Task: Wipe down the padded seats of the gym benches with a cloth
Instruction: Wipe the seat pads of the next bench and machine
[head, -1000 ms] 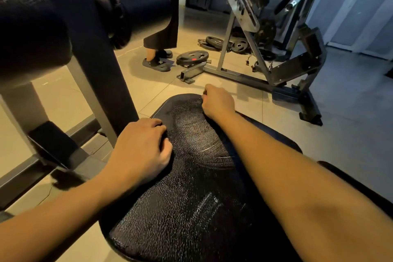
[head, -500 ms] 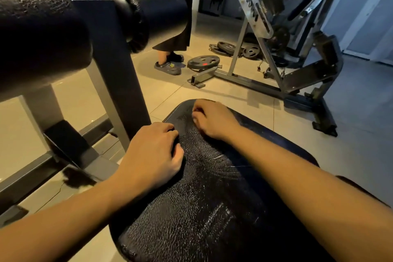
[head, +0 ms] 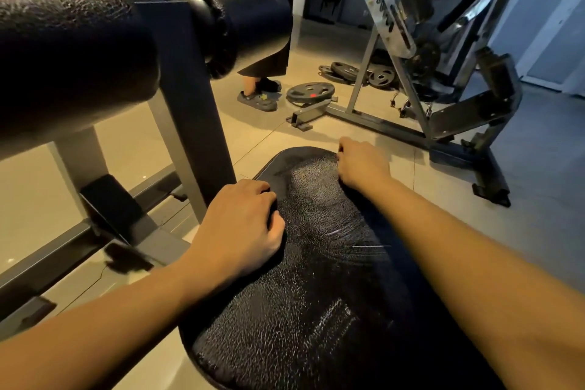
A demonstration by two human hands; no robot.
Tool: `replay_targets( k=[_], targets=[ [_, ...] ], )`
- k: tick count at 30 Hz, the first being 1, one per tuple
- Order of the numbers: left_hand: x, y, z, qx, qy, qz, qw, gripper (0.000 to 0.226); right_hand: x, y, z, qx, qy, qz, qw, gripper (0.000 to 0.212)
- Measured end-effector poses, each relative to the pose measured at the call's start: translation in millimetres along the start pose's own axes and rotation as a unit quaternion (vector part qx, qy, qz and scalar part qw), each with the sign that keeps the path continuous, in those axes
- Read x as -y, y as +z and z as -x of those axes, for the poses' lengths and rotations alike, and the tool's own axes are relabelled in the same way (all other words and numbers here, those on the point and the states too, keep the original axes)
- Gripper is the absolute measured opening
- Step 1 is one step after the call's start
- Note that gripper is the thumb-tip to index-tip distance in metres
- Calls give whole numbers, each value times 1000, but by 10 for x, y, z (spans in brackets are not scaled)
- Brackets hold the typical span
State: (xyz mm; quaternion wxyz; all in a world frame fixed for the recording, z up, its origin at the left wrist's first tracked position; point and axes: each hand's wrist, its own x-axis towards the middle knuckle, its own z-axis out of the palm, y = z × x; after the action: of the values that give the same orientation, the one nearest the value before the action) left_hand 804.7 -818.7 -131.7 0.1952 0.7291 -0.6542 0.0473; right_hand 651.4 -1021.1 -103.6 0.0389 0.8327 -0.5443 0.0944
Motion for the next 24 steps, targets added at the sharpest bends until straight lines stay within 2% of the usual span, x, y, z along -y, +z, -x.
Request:
replay_targets(
  k=[2, 5, 6, 10, 13, 16, 18, 21, 24],
  targets=[
    [2, -3, 4, 2, -1, 2, 1000, 45, 131, 39, 128, -3, -9, -27, 1000, 16],
    [10, 7, -2, -2, -4, 2, 1000, 46, 379, 20, 458, 52, -115, -152, 980, 15],
    [11, 8, -2, 0, -5, 2, 1000, 46, 365, -20, 492, 61, -126, -161, 977, 14],
    [19, 13, 0, 3, -4, -1, 1000, 44, -34, -143, 445, 43, -2, -155, 987, 20],
    [25, 29, 2, -1, 2, -3, 1000, 42, -334, -190, 541, -12, 63, -88, 994, 37],
    [31, 41, -4, 0, 0, -5, 1000, 44, -332, -224, 691, -62, 26, -88, 994, 26],
    [30, 36, -7, 3, -2, -5, 1000, 43, -225, -201, 775, -29, 3, -116, 993, 38],
    [35, 35, -7, 1, 4, -1, 1000, 44, -95, -146, 827, 11, -25, -38, 999, 59],
    [45, 27, -11, -1, 10, 5, 1000, 41, -85, -138, 802, 11, 9, 10, 1000, 51]
  ],
)
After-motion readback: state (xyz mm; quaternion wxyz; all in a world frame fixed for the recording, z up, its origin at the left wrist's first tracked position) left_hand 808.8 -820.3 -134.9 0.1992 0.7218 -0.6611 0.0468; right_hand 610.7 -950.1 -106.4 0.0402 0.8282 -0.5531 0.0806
